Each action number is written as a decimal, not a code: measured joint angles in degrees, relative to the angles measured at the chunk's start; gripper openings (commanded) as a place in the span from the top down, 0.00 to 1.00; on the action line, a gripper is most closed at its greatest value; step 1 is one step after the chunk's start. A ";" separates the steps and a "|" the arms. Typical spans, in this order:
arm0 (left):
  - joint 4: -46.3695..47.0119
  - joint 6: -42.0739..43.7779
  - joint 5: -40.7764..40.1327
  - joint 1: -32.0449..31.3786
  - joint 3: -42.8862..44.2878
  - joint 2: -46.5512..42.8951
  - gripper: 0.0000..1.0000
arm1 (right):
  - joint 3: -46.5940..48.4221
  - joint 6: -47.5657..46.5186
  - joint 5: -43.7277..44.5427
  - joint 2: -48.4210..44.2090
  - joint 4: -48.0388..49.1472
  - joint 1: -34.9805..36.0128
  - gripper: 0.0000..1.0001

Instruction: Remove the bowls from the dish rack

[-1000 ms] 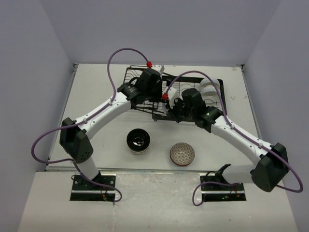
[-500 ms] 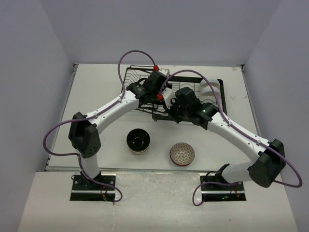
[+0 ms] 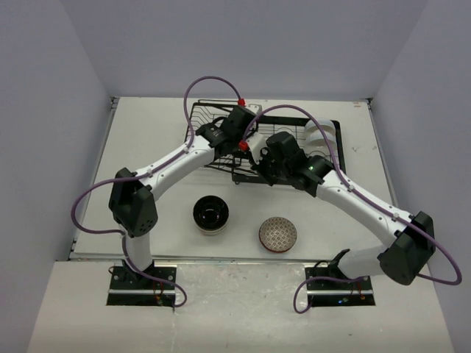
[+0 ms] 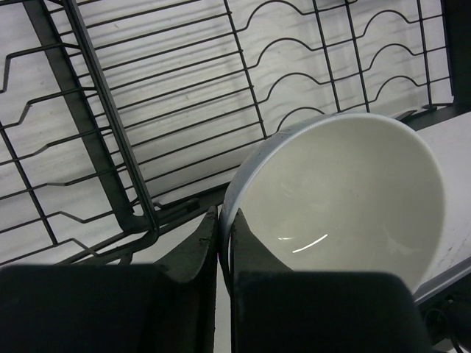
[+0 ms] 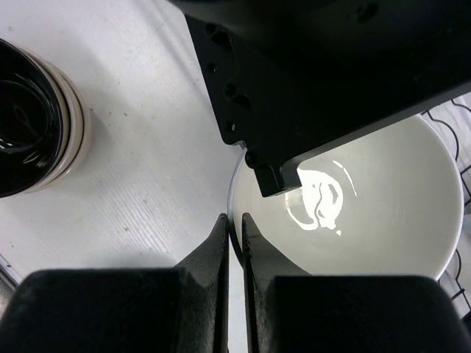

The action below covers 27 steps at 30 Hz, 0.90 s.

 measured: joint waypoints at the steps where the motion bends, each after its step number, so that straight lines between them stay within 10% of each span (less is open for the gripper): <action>1: 0.09 0.00 0.31 0.02 0.07 0.33 1.00 | -0.02 0.04 0.13 0.02 -0.11 -0.02 1.00; 7: 0.98 0.02 1.07 0.02 0.00 0.76 1.00 | -0.26 0.28 1.09 0.00 -0.22 0.00 0.99; 13: 2.03 -0.24 -2.03 0.02 -0.83 0.74 1.00 | -0.98 0.42 3.50 0.00 0.11 0.22 0.36; 27: 4.20 -1.11 -7.93 0.55 -1.01 -3.10 1.00 | -5.51 4.39 4.37 -13.66 6.12 0.70 0.21</action>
